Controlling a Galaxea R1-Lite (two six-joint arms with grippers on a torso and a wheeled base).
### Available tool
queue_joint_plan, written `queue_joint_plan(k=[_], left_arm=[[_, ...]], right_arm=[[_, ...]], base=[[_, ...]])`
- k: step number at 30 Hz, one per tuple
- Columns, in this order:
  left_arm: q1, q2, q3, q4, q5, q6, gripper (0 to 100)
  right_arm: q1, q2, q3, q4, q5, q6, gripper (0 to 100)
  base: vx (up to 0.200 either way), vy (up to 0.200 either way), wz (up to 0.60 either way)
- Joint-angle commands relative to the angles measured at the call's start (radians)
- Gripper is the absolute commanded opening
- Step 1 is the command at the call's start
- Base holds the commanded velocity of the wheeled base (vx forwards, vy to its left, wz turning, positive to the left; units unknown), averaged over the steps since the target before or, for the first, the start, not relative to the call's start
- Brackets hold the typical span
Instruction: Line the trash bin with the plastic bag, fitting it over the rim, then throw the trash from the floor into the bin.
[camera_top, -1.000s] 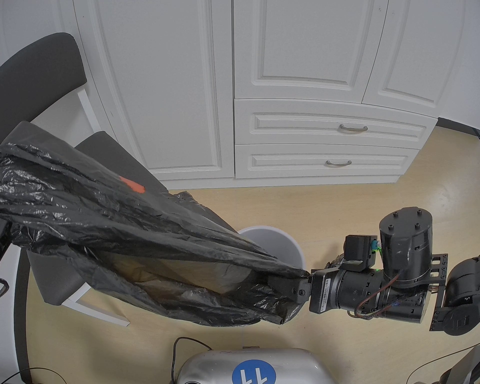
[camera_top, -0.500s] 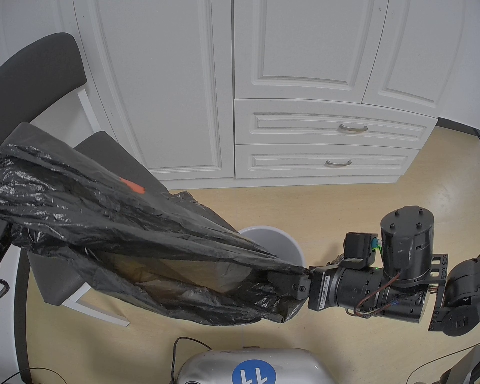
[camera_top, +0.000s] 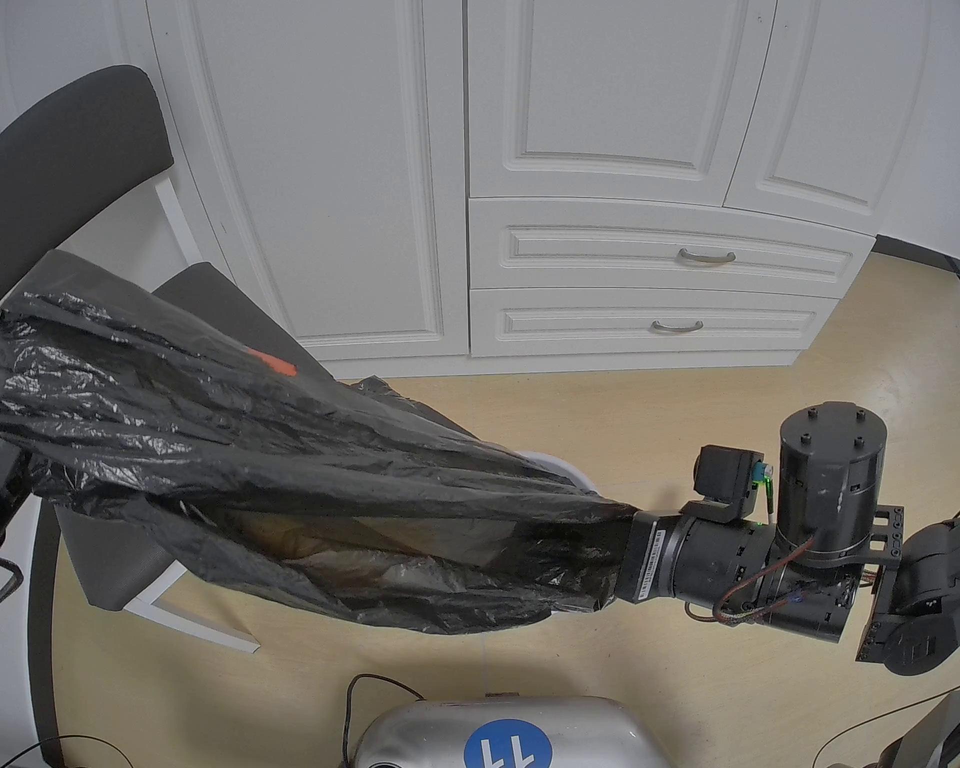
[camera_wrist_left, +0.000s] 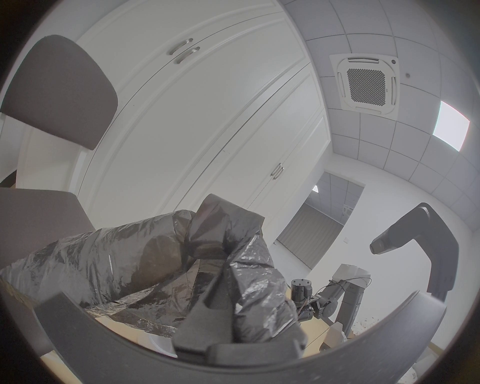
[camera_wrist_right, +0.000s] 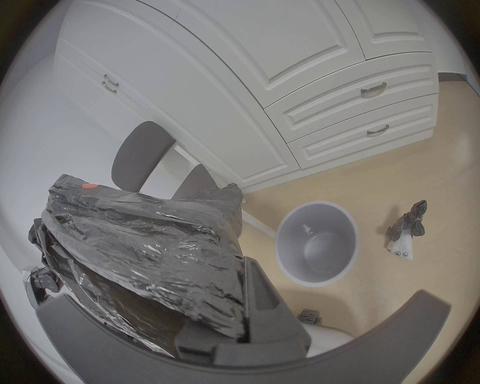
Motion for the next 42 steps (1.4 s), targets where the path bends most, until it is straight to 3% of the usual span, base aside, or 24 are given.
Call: queue_joint_plan(k=[1,5,9,13,15,21,29,33,35,40,42], left_arm=[[-0.025,0.027,0.011,0.005,0.001,0.000,0],[-0.092,0.077,0.016,0.006,0.001,0.001,0],[-0.161,0.248,-0.064,0.006,0.014,0.012,0],[-0.256,0.387,-0.125,0.009,0.120,0.015,0],[-0.318,0.490,-0.167,0.008,0.221,0.024,0],[-0.394,0.683,-0.257,0.006,0.336,0.095,0],[-0.416,0.846,-0.349,-0.008,0.402,0.079,0],[-0.425,0.898,-0.371,-0.022,0.459,0.010,0],[-0.430,0.939,-0.366,-0.084,0.497,-0.059,0],[-0.422,0.995,-0.325,-0.184,0.515,-0.077,0],[-0.407,1.059,-0.288,-0.304,0.517,-0.089,0]], right_arm=[[-0.004,-0.025,0.008,0.000,-0.009,-0.010,0],[-0.033,-0.097,0.020,0.018,-0.009,-0.033,0],[-0.095,-0.180,0.020,0.067,-0.007,-0.090,0],[-0.113,-0.237,0.008,0.118,-0.006,-0.108,0],[-0.121,-0.272,0.002,0.156,-0.006,-0.130,0],[-0.171,-0.347,-0.023,0.220,-0.003,-0.185,0],[-0.293,-0.400,-0.047,0.311,0.005,-0.271,0],[-0.317,-0.398,-0.042,0.314,0.005,-0.304,0],[-0.322,-0.398,-0.035,0.317,0.008,-0.321,0],[-0.316,-0.375,-0.019,0.316,0.008,-0.324,0],[-0.313,-0.329,-0.009,0.302,0.011,-0.326,0]], base=[[0.000,0.000,0.00],[0.000,0.000,0.00],[0.000,0.000,0.00],[0.000,0.000,0.00],[0.000,0.000,0.00],[0.000,0.000,0.00],[0.000,0.000,0.00],[0.000,0.000,0.00],[0.000,0.000,0.00],[0.000,0.000,0.00],[0.000,0.000,0.00]])
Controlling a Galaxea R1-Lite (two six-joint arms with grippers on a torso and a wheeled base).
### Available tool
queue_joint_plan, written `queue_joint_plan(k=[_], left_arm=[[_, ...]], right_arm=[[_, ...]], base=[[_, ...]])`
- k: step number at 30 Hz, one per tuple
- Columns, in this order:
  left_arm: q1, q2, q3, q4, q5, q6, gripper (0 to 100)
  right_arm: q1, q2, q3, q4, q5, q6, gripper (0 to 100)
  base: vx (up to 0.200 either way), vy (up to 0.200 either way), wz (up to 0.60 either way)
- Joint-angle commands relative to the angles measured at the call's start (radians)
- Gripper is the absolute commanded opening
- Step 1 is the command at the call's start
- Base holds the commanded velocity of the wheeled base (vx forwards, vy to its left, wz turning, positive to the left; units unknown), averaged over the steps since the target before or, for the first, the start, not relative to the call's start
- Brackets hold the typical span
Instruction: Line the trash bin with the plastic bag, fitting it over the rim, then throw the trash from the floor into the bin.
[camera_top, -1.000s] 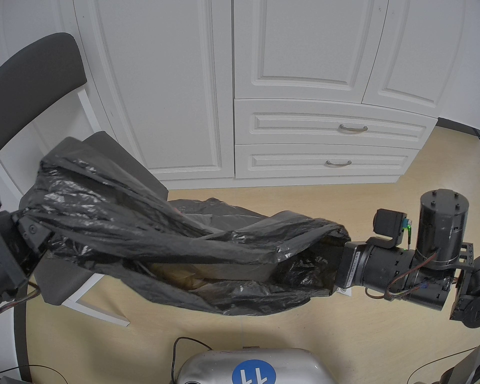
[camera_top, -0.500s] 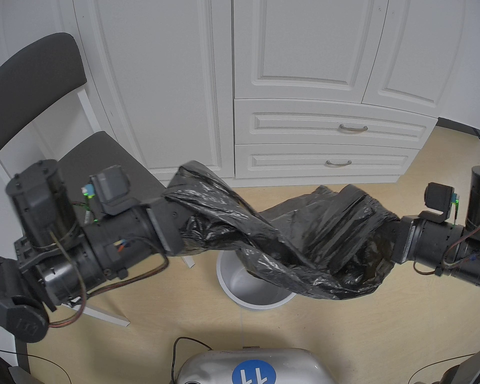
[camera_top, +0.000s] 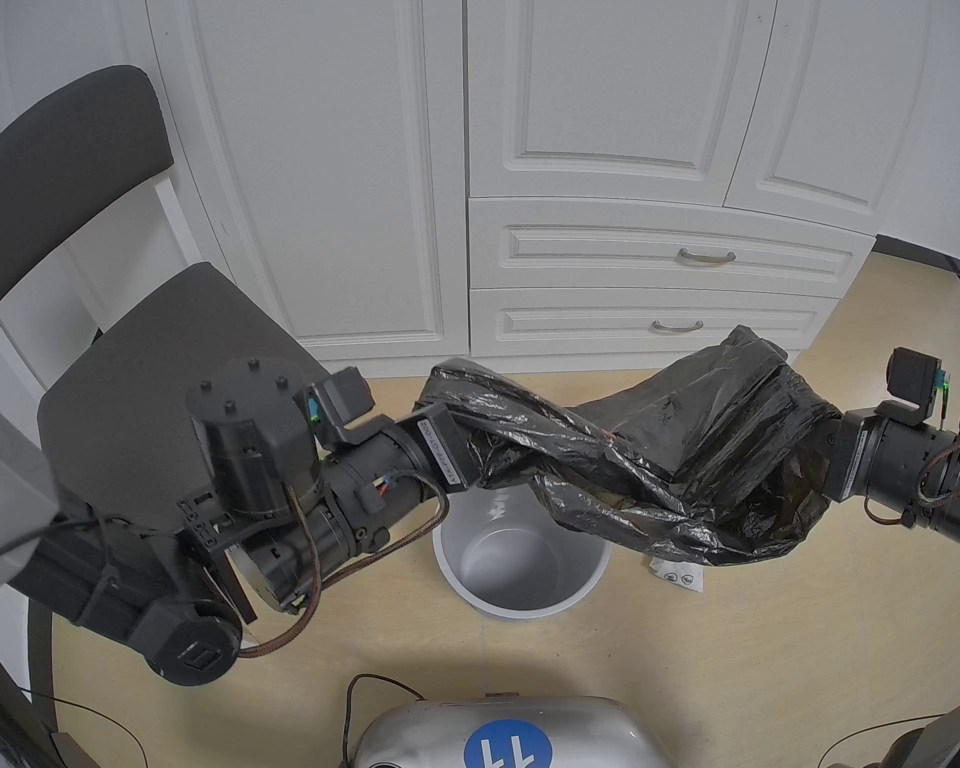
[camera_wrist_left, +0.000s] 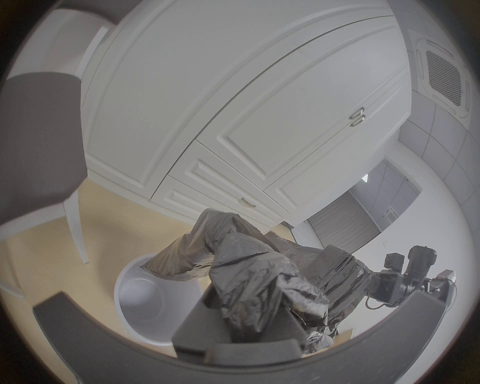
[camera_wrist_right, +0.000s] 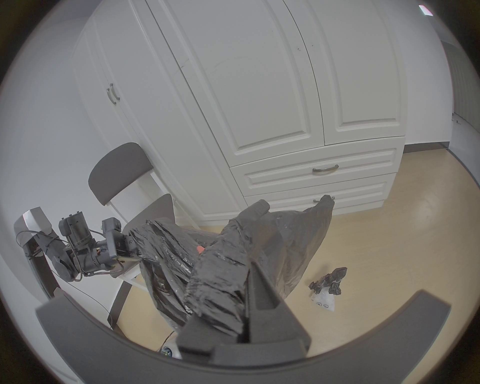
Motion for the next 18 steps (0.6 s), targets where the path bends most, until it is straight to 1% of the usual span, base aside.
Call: queue_joint_plan(k=[1,2,3,4,5,6,8,14,18], left_arm=[[0.023,0.164,0.059,-0.178,0.006,-0.034,0],[0.023,0.169,0.060,-0.186,0.004,-0.037,0],[0.024,0.238,0.068,-0.284,0.003,-0.071,0],[0.024,0.265,0.074,-0.316,0.003,-0.074,0],[0.024,0.265,0.074,-0.316,0.003,-0.074,0],[0.023,0.305,0.092,-0.365,0.003,-0.074,0],[0.020,0.328,0.108,-0.397,0.003,-0.075,0],[0.021,0.356,0.123,-0.433,0.003,-0.091,0],[0.024,0.422,0.126,-0.449,0.006,-0.101,0]], right_arm=[[0.002,0.072,0.019,-0.015,0.002,-0.004,0],[0.002,0.074,0.019,-0.014,0.002,-0.004,0],[-0.004,0.089,0.019,-0.014,0.004,-0.011,0],[-0.006,0.089,0.019,-0.014,0.004,-0.014,0],[-0.006,0.089,0.019,-0.014,0.004,-0.014,0],[-0.007,0.084,0.020,-0.012,0.004,-0.018,0],[-0.007,0.086,0.024,-0.011,0.004,-0.021,0],[-0.015,0.121,0.025,-0.012,0.004,-0.023,0],[-0.015,0.159,0.030,-0.014,0.004,-0.026,0]], base=[[0.000,0.000,0.00],[0.000,0.000,0.00],[0.000,0.000,0.00],[0.000,0.000,0.00],[0.000,0.000,0.00],[0.000,0.000,0.00],[0.000,0.000,0.00],[0.000,0.000,0.00],[0.000,0.000,0.00]])
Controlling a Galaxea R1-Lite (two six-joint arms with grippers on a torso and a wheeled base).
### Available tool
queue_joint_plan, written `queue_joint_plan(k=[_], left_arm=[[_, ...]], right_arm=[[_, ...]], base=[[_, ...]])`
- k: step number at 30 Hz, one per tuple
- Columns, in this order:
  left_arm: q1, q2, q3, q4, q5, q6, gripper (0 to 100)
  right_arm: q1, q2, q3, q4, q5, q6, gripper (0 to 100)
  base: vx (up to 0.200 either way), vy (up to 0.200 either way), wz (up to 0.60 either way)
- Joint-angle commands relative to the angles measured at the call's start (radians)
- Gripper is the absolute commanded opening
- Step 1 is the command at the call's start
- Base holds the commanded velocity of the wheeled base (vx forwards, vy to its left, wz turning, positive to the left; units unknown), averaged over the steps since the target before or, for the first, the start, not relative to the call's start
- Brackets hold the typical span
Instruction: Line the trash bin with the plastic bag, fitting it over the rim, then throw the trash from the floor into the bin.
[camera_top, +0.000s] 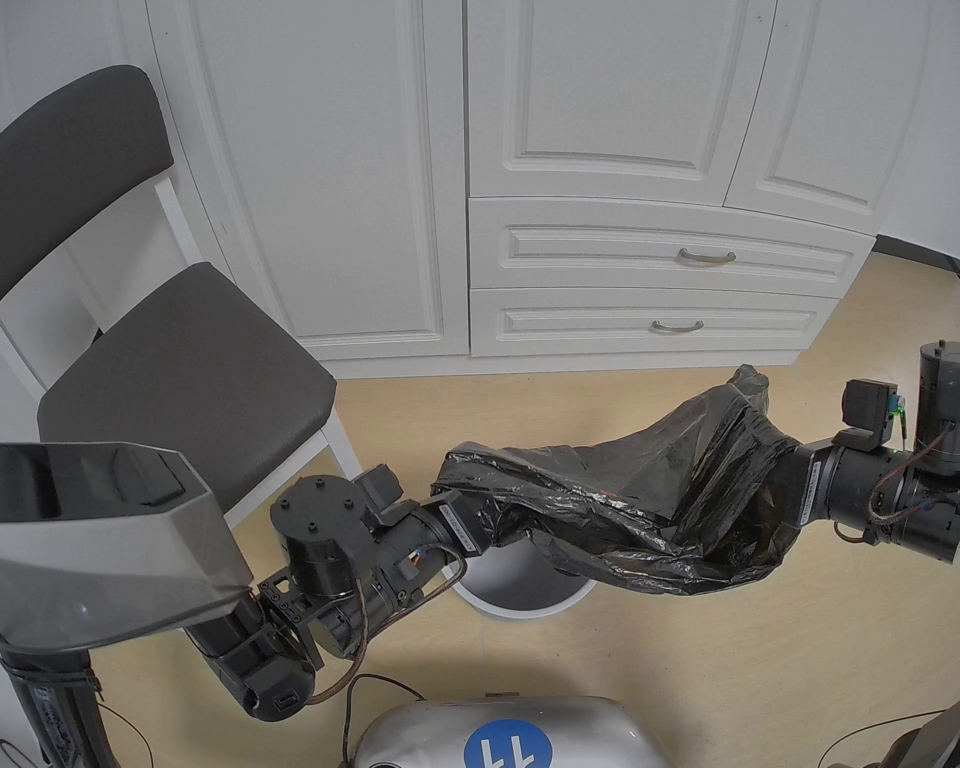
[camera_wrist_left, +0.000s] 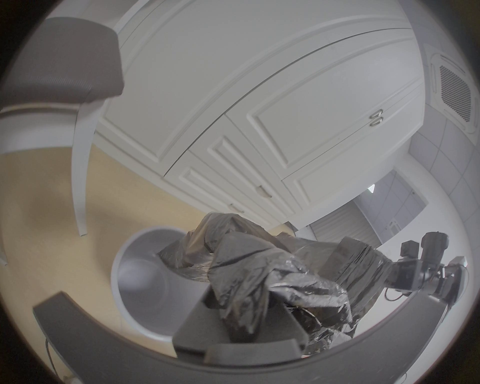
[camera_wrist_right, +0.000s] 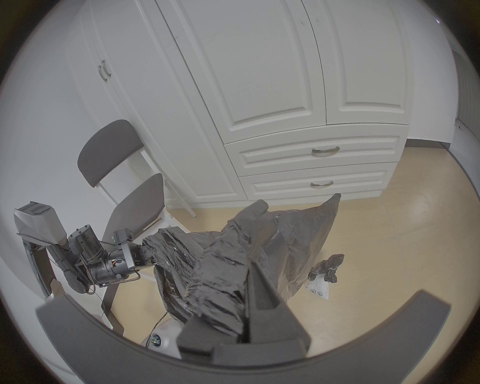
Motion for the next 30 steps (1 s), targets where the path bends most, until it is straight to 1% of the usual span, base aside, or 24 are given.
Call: queue_joint_plan(k=[1,3,4,7,8,10,11,12,16,18,22,26,27,28,29,30], left_arm=[[0.005,0.104,0.008,-0.012,0.004,-0.009,0],[0.006,0.115,0.011,-0.012,0.004,-0.007,0],[0.008,0.115,0.029,-0.012,0.003,-0.005,0],[0.014,0.098,0.072,-0.013,-0.006,0.001,0],[0.014,0.098,0.072,-0.013,-0.006,0.001,0],[0.020,0.079,0.084,-0.013,-0.023,0.008,0],[0.020,0.079,0.084,-0.013,-0.023,0.008,0],[0.035,0.073,0.092,-0.013,-0.049,0.010,0],[0.049,0.073,0.097,-0.013,-0.083,0.011,0],[0.051,0.072,0.101,-0.013,-0.084,0.011,0],[0.051,0.049,0.106,-0.013,-0.086,0.011,0],[0.046,0.027,0.109,-0.013,-0.094,0.011,0],[0.032,0.023,0.117,-0.013,-0.107,0.013,0],[0.032,0.023,0.117,-0.013,-0.107,0.013,0],[0.017,0.021,0.129,-0.015,-0.109,0.013,0],[0.014,0.017,0.132,-0.015,-0.109,0.013,0]], right_arm=[[0.000,0.065,0.006,-0.003,0.001,-0.005,0],[0.009,0.079,0.006,-0.003,0.001,-0.014,0],[0.016,0.100,0.003,-0.003,0.007,-0.034,0],[0.059,0.146,-0.014,-0.009,0.018,-0.063,0],[0.059,0.146,-0.014,-0.009,0.018,-0.063,0],[0.130,0.204,-0.046,-0.028,0.044,-0.088,0],[0.130,0.204,-0.046,-0.028,0.044,-0.088,0],[0.176,0.243,-0.065,-0.032,0.066,-0.106,0],[0.236,0.344,-0.115,-0.035,0.079,-0.139,0],[0.251,0.398,-0.137,-0.035,0.079,-0.140,0],[0.257,0.458,-0.149,-0.037,0.083,-0.132,0],[0.259,0.505,-0.161,-0.086,0.079,-0.131,0],[0.265,0.533,-0.164,-0.161,0.076,-0.119,0],[0.266,0.534,-0.163,-0.166,0.076,-0.117,0],[0.274,0.557,-0.161,-0.235,0.070,-0.088,0],[0.279,0.566,-0.161,-0.261,0.069,-0.070,0]], base=[[0.000,0.000,0.00],[0.000,0.000,0.00],[0.000,0.000,0.00],[0.000,0.000,0.00],[0.000,0.000,0.00],[0.000,0.000,0.00],[0.000,0.000,0.00],[0.000,0.000,0.00],[0.000,0.000,0.00],[0.000,0.000,0.00],[0.000,0.000,0.00],[0.000,0.000,0.00],[0.000,0.000,0.00],[0.000,0.000,0.00],[0.000,0.000,0.00],[0.000,0.000,0.00]])
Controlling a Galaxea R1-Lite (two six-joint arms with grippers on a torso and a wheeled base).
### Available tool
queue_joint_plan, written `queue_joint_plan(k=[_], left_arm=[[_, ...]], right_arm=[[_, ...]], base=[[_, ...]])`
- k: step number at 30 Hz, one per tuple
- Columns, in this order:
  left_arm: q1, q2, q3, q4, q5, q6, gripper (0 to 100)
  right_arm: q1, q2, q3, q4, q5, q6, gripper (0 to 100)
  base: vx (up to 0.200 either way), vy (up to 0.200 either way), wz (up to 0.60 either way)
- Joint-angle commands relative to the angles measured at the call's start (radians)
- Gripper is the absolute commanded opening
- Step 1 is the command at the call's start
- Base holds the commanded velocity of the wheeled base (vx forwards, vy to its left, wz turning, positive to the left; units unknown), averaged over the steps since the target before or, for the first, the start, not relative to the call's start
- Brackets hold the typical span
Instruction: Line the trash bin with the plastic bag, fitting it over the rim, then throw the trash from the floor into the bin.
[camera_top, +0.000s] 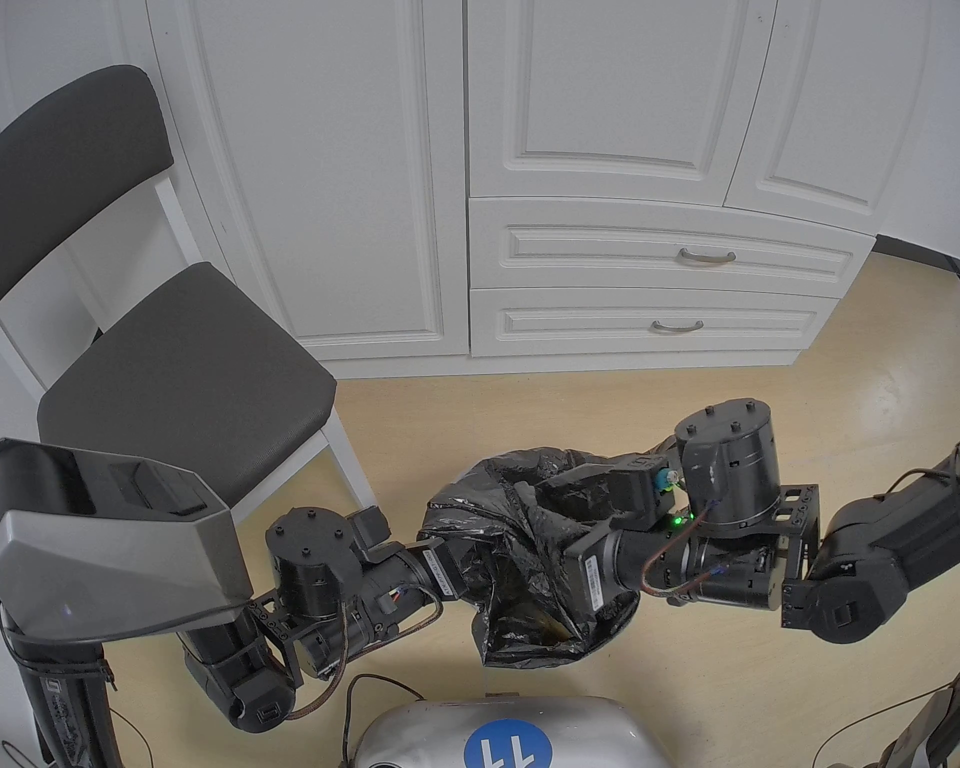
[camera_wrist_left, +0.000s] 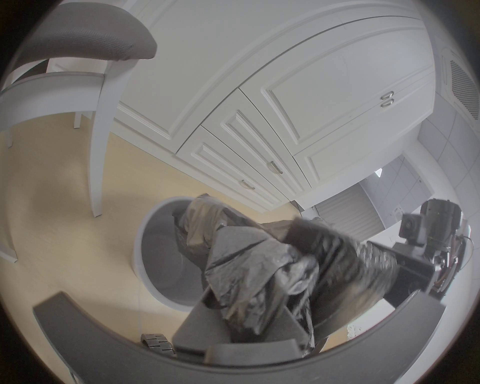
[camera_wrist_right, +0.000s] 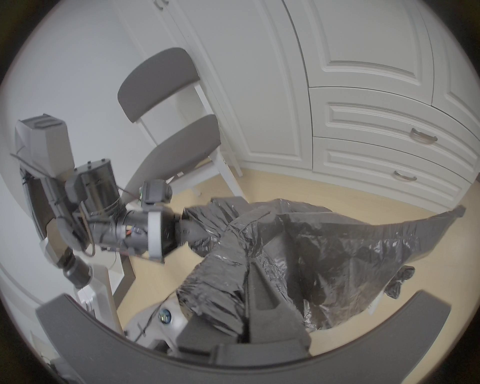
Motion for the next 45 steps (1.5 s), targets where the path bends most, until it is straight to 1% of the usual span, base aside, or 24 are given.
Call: queue_joint_plan(k=[1,4,6,7,9,10,21,23,24,25,27,28,29,30,33,38,41,44,45], left_arm=[[-0.029,-0.034,0.024,-0.001,-0.009,0.001,0],[-0.032,-0.043,0.043,-0.001,-0.016,0.001,0],[-0.032,-0.043,0.047,-0.001,-0.018,0.001,0],[-0.032,-0.053,0.079,-0.001,-0.061,0.007,0],[-0.032,-0.053,0.086,-0.001,-0.084,0.010,0],[-0.032,-0.048,0.088,-0.001,-0.093,0.010,0],[-0.047,-0.025,0.083,-0.001,-0.098,0.010,0],[-0.047,-0.025,0.082,-0.001,-0.096,0.010,0],[-0.047,-0.025,0.082,-0.001,-0.096,0.010,0],[-0.047,-0.017,0.077,-0.001,-0.095,0.010,0],[-0.050,-0.010,0.076,-0.001,-0.093,0.010,0],[-0.050,-0.010,0.076,-0.001,-0.093,0.010,0],[-0.052,-0.008,0.074,-0.001,-0.093,0.008,0],[-0.053,-0.008,0.074,-0.001,-0.090,0.007,0],[-0.067,-0.008,0.073,-0.003,-0.089,-0.009,0],[-0.087,0.004,0.068,-0.003,-0.082,-0.018,0],[-0.095,0.010,0.068,-0.003,-0.082,-0.027,0],[-0.095,0.010,0.067,-0.004,-0.082,-0.032,0],[-0.095,0.010,0.067,-0.004,-0.082,-0.038,100]], right_arm=[[0.027,0.105,-0.009,-0.115,-0.008,0.063,0],[0.031,0.122,-0.019,-0.146,-0.010,0.091,0],[0.031,0.123,-0.022,-0.146,-0.011,0.094,0],[0.034,0.136,-0.049,-0.143,-0.042,0.111,0],[0.040,0.146,-0.062,-0.138,-0.067,0.119,0],[0.048,0.159,-0.073,-0.134,-0.090,0.128,0],[0.050,0.159,-0.131,-0.111,-0.099,0.136,0],[0.043,0.157,-0.180,-0.042,-0.100,0.134,0],[0.043,0.157,-0.180,-0.042,-0.100,0.134,0],[0.039,0.157,-0.254,0.067,-0.108,0.120,0],[0.039,0.157,-0.334,0.208,-0.128,0.085,0],[0.040,0.157,-0.340,0.217,-0.129,0.080,0],[0.043,0.160,-0.381,0.302,-0.152,0.044,0],[0.048,0.168,-0.432,0.386,-0.192,-0.013,0],[0.053,0.185,-0.490,0.426,-0.243,-0.071,0],[0.073,0.211,-0.555,0.472,-0.306,-0.128,0],[0.089,0.222,-0.596,0.535,-0.335,-0.136,0],[0.096,0.229,-0.607,0.553,-0.346,-0.134,0],[0.100,0.234,-0.607,0.555,-0.347,-0.134,0]], base=[[0.000,0.000,0.00],[0.000,0.000,0.00],[0.000,0.000,0.00],[0.000,0.000,0.00],[0.000,0.000,0.00],[0.000,0.000,0.00],[0.000,0.000,0.00],[0.000,0.000,0.00],[0.000,0.000,0.00],[0.000,0.000,0.00],[0.000,0.000,0.00],[0.000,0.000,0.00],[0.000,0.000,0.00],[0.000,0.000,0.00],[0.000,0.000,0.00],[0.000,0.000,0.00],[0.000,0.000,0.00],[0.000,0.000,0.00],[0.000,0.000,0.00]])
